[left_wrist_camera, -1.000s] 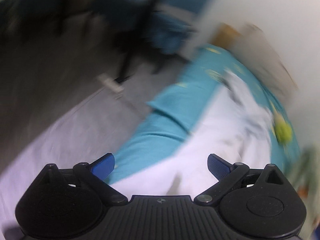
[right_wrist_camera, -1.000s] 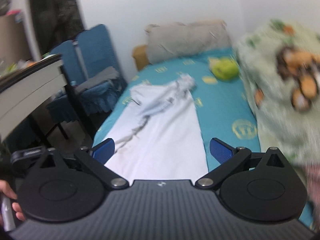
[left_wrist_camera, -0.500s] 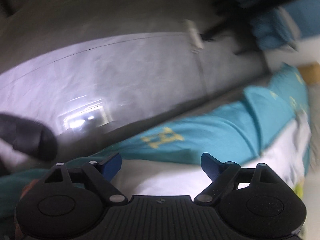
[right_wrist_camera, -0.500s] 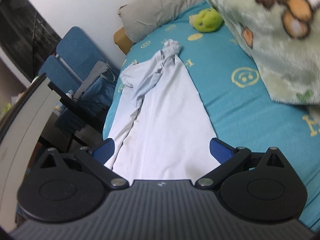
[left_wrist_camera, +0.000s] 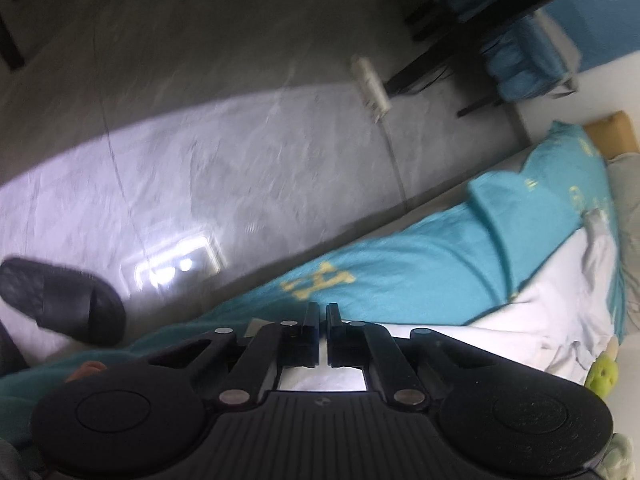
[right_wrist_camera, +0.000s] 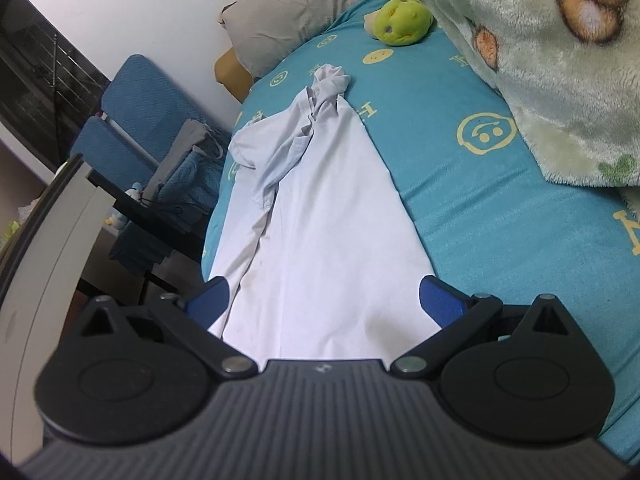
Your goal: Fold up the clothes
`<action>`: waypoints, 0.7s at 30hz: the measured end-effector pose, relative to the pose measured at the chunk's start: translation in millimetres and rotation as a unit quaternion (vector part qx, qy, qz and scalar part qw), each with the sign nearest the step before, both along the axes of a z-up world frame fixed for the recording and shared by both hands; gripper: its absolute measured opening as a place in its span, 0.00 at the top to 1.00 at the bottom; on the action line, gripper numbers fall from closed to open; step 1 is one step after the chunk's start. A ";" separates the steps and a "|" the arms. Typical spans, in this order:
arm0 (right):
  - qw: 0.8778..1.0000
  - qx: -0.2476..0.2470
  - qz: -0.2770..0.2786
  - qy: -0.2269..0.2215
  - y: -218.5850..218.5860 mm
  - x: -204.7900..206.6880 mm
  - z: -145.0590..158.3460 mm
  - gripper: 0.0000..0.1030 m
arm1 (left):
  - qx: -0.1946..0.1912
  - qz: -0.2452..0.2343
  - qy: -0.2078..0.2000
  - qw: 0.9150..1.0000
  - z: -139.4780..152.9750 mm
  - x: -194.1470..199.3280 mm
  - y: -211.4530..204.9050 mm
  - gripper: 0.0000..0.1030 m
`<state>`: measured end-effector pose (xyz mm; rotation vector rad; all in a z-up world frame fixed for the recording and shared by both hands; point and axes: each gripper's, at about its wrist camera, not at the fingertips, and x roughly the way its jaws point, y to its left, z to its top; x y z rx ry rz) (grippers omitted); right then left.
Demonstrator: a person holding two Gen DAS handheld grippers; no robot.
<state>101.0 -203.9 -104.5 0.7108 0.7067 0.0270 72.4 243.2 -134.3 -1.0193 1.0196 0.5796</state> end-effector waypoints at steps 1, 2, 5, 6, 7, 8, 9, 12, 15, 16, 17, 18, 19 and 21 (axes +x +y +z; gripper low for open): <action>1.000 0.001 -0.001 0.000 -0.5 -0.6 0.2 0.00 | 0.011 -0.007 -0.011 1.000 7.1 -0.1 -2.6 0.98; 1.000 0.001 -0.001 -0.001 -1.0 -1.2 0.3 0.00 | 0.027 -0.018 -0.022 0.999 16.5 -0.9 -7.1 0.98; 1.000 0.002 -0.003 -0.005 -2.5 -3.6 1.7 0.00 | 0.090 -0.068 -0.059 0.992 51.6 -6.9 -27.4 0.99; 1.000 0.002 -0.003 -0.007 -3.0 -4.6 2.4 0.00 | 0.113 -0.089 -0.076 0.987 64.5 -10.8 -36.6 0.99; 1.000 0.001 -0.005 -0.007 -3.5 -4.7 2.8 0.00 | 0.134 -0.112 -0.095 0.980 77.6 -15.3 -47.3 0.99; 1.000 0.001 -0.006 -0.007 -4.4 -4.7 3.0 0.00 | 0.154 -0.138 -0.114 0.972 90.7 -20.8 -59.8 0.99; 1.000 0.001 -0.007 -0.008 -5.2 -4.8 3.2 0.00 | 0.174 -0.167 -0.135 0.961 103.6 -27.2 -74.7 0.99; 1.000 0.000 -0.009 -0.008 -7.0 -4.3 2.9 0.00 | 0.232 -0.264 -0.199 0.915 136.0 -50.4 -131.6 0.99; 1.000 -0.002 -0.009 -0.007 -8.4 -3.3 2.2 0.00 | 0.259 -0.373 -0.241 0.858 147.7 -71.7 -193.2 0.99; 1.000 -0.002 -0.010 -0.006 -8.8 -3.0 1.9 0.00 | 0.266 -0.407 -0.248 0.838 146.7 -77.7 -212.5 0.99; 1.000 -0.003 -0.010 -0.006 -9.2 -2.7 1.7 0.00 | 0.274 -0.438 -0.245 0.820 140.4 -81.2 -229.7 0.99; 1.000 -0.004 -0.010 -0.006 -9.7 -2.4 1.4 0.00 | 0.279 -0.467 -0.236 0.805 131.4 -81.6 -244.7 0.99; 1.000 -0.004 -0.010 -0.005 -10.1 -2.1 1.2 0.00 | 0.282 -0.489 -0.221 0.795 120.6 -79.9 -254.2 0.99; 1.000 0.002 -0.008 -0.001 -11.5 -1.5 -1.7 0.00 | 0.285 -0.521 -0.186 0.783 98.2 -74.9 -265.7 0.99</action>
